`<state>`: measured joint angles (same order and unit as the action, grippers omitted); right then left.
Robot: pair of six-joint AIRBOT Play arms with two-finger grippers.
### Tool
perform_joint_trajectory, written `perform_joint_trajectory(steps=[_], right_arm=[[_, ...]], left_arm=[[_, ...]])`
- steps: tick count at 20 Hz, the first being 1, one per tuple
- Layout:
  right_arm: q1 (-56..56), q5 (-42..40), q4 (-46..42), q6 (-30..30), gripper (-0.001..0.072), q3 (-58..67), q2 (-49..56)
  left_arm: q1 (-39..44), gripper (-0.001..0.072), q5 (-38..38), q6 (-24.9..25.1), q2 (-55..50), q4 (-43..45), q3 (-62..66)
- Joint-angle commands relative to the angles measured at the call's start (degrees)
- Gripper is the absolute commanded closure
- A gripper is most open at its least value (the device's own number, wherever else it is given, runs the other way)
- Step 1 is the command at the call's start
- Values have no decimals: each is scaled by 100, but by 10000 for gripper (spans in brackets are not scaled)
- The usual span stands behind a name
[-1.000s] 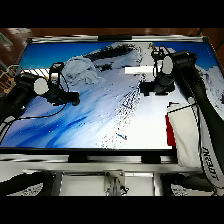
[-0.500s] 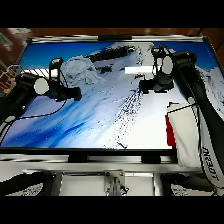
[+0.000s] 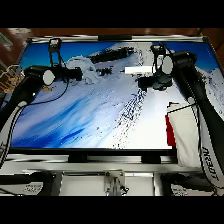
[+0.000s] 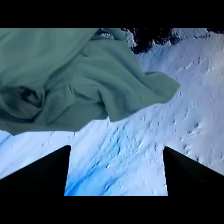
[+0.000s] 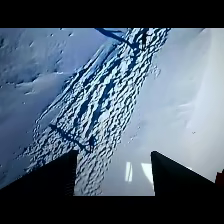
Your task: Fold the shirts.
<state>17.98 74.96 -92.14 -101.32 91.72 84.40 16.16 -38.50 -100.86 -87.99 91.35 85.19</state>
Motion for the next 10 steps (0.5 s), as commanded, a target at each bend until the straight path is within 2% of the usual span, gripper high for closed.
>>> perform_joint_trajectory(steps=[1, 3, 5, 6, 10], right_arm=[[7, -131, 238, -42, 146, 4, 2], [7, -125, 422, -42, 146, 4, 2], [7, -61, 813, -42, 147, 4, 2], [7, -24, 1019, -13, 147, 4, 2], [11, -20, 1145, 48, 147, 4, 2]], left_arm=[[-457, -13, -361, 138, -1060, 59, 1062], [-730, -13, -474, 186, -1543, 59, 1488], [-935, -13, -756, 721, -1821, 61, 1821], [-1021, -13, -752, 831, -1895, 61, 1891], [-1161, -13, -656, 748, -2256, 46, 1897]])
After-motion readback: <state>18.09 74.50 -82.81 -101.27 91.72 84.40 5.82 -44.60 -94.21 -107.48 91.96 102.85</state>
